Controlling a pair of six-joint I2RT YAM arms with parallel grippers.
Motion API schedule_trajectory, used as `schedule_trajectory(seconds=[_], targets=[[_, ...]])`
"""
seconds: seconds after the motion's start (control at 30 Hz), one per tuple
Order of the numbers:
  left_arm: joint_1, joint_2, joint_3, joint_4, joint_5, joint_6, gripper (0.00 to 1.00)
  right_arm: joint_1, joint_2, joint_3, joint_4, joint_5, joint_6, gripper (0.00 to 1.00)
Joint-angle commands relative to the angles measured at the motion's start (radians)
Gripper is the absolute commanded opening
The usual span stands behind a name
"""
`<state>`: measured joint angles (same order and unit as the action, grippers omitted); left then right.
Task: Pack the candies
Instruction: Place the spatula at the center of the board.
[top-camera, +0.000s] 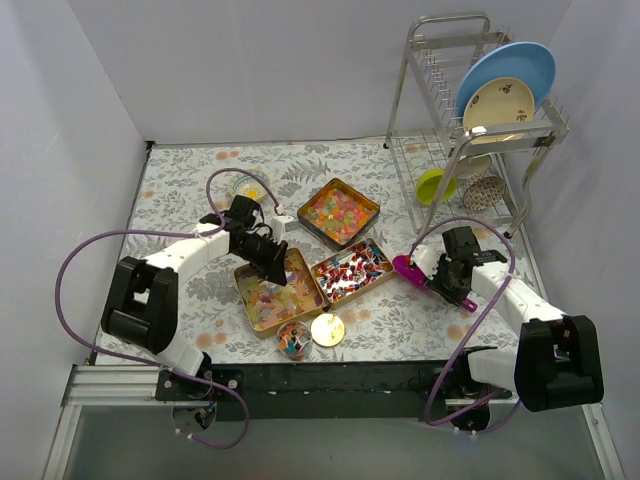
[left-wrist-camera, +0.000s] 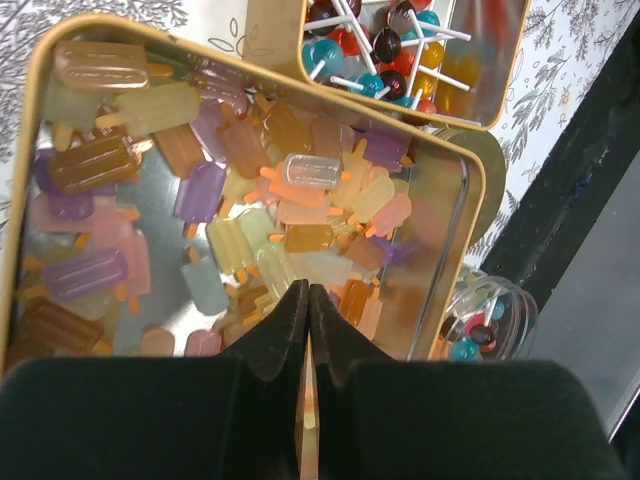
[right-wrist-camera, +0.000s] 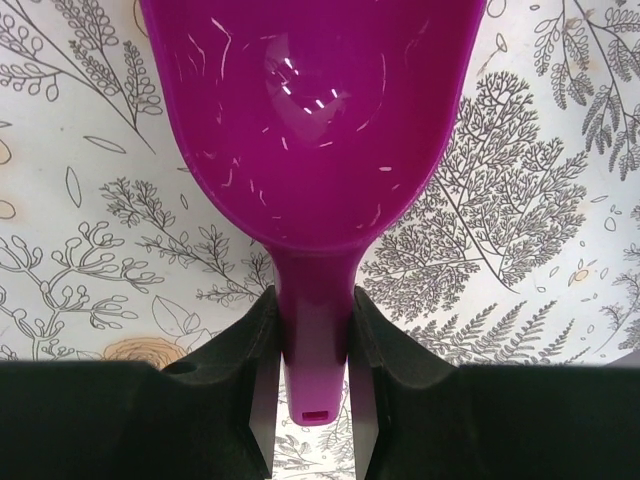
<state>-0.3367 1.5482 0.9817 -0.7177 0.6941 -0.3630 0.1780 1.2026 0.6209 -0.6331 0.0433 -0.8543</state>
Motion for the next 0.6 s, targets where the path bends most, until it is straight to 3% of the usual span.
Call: schedule_trajectory(seconds=[0.0,0.07,0.13,0.17,0.2,0.37,0.57], targets=[[-0.048,0.026,0.034,0.070,-0.059,-0.065,0.00,-0.003,0.012,0.036,-0.002,-0.026,0.046,0.16],[-0.059,0.050,0.044,0.089,-0.071,-0.099,0.00,-0.003,-0.008,0.045,-0.011,-0.026,0.054,0.28],[-0.062,0.084,0.064,0.118,-0.085,-0.119,0.00,-0.002,-0.034,0.046,-0.013,-0.023,0.058,0.44],[-0.062,0.096,0.074,0.124,-0.088,-0.120,0.00,-0.003,-0.041,0.053,-0.026,-0.023,0.060,0.59],[-0.062,0.113,0.092,0.130,-0.093,-0.120,0.00,-0.002,-0.050,0.057,-0.033,-0.028,0.061,0.63],[-0.061,0.171,0.136,0.149,-0.157,-0.105,0.00,-0.002,-0.127,0.120,-0.111,-0.089,0.063,0.65],[-0.056,0.214,0.170,0.198,-0.252,-0.088,0.00,0.002,-0.146,0.207,-0.145,-0.292,0.073,0.64]])
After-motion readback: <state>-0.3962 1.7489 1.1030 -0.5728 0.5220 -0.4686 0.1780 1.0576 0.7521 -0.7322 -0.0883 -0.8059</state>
